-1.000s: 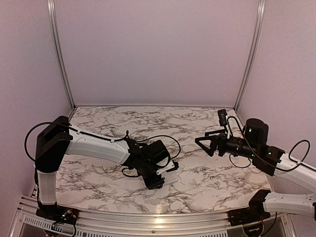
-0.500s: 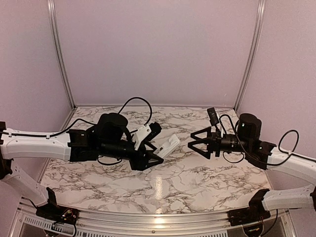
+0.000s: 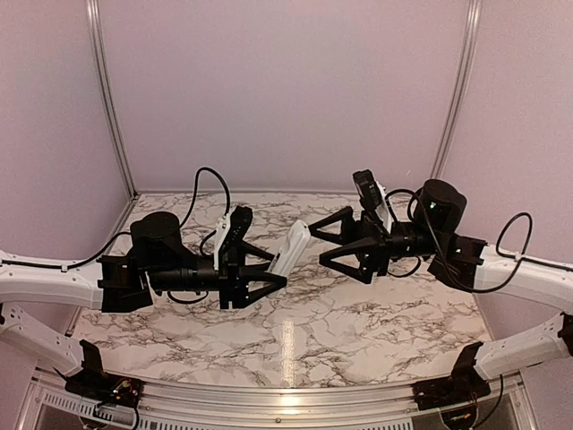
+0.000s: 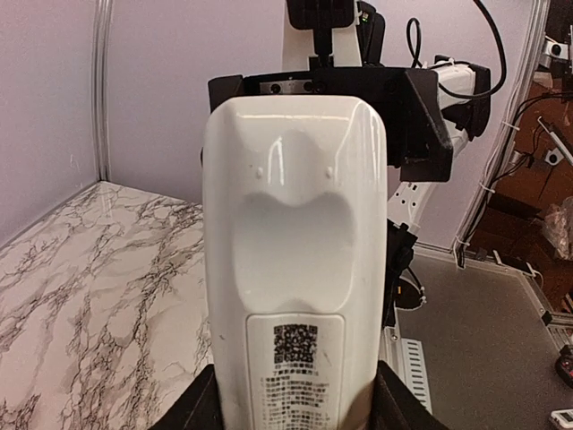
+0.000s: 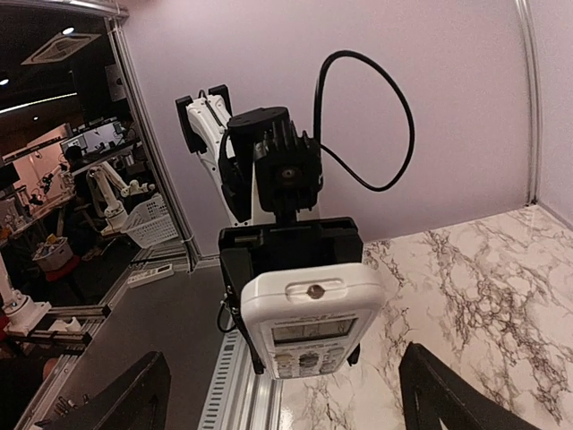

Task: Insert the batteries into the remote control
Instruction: Pass from the left arm to the right

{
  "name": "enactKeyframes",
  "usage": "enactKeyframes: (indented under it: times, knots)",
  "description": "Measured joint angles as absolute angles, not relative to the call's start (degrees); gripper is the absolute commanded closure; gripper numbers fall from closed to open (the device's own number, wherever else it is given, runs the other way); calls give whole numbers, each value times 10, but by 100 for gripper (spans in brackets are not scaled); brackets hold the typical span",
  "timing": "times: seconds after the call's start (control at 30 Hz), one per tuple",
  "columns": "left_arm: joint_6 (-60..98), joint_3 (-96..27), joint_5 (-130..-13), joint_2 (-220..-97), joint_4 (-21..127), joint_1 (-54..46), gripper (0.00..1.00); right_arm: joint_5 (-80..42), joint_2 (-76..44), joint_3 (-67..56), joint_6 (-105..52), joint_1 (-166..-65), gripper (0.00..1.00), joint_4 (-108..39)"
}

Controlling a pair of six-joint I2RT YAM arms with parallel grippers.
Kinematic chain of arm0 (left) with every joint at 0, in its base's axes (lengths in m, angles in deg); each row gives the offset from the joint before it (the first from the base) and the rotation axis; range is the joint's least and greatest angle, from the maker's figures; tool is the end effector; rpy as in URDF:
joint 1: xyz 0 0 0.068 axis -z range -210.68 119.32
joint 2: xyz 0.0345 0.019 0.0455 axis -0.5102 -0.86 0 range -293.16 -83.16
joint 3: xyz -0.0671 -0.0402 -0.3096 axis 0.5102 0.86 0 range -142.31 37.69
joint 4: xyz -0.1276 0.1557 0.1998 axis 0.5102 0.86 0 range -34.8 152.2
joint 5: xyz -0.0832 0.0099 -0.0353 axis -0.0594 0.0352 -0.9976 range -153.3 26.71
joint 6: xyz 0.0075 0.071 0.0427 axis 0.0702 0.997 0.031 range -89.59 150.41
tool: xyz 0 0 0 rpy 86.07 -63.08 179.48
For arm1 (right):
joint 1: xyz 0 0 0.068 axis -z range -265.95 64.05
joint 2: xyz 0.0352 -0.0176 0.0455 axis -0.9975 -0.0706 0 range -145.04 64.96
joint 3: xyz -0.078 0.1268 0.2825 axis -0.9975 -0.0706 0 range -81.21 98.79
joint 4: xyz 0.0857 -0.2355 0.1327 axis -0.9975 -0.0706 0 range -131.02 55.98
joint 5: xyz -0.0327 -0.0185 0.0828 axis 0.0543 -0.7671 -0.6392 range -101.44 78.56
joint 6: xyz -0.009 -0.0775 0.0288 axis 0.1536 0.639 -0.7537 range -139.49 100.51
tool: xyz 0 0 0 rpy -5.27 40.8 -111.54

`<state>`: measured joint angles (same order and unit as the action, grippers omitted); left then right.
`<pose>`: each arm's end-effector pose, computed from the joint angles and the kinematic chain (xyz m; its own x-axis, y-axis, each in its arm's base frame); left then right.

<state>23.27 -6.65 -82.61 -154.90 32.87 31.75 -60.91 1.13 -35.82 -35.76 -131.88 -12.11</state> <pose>0.1316 -0.3039 0.3266 -0.1635 0.0600 -0.9847 0.9763 0.1533 -0.1527 0.1532 0.2375 0.3726 -0.2384 0.0157 -0.9710 -0.9665 -0.1016 0.2356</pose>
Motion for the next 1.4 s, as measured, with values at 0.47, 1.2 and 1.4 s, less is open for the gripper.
enactKeyframes:
  times: [0.47,1.2,1.4]
  knots:
    - [187,-23,-843,-1546,198,320,73,-585,-81,-313,-362,-1375,24,-88]
    - [163,21,-772,-1486,212,318,1,-576,-139,-257,-372,-1392,85,-107]
    - [153,23,-678,-1407,299,289,1,-545,-141,-230,-352,-1363,84,-224]
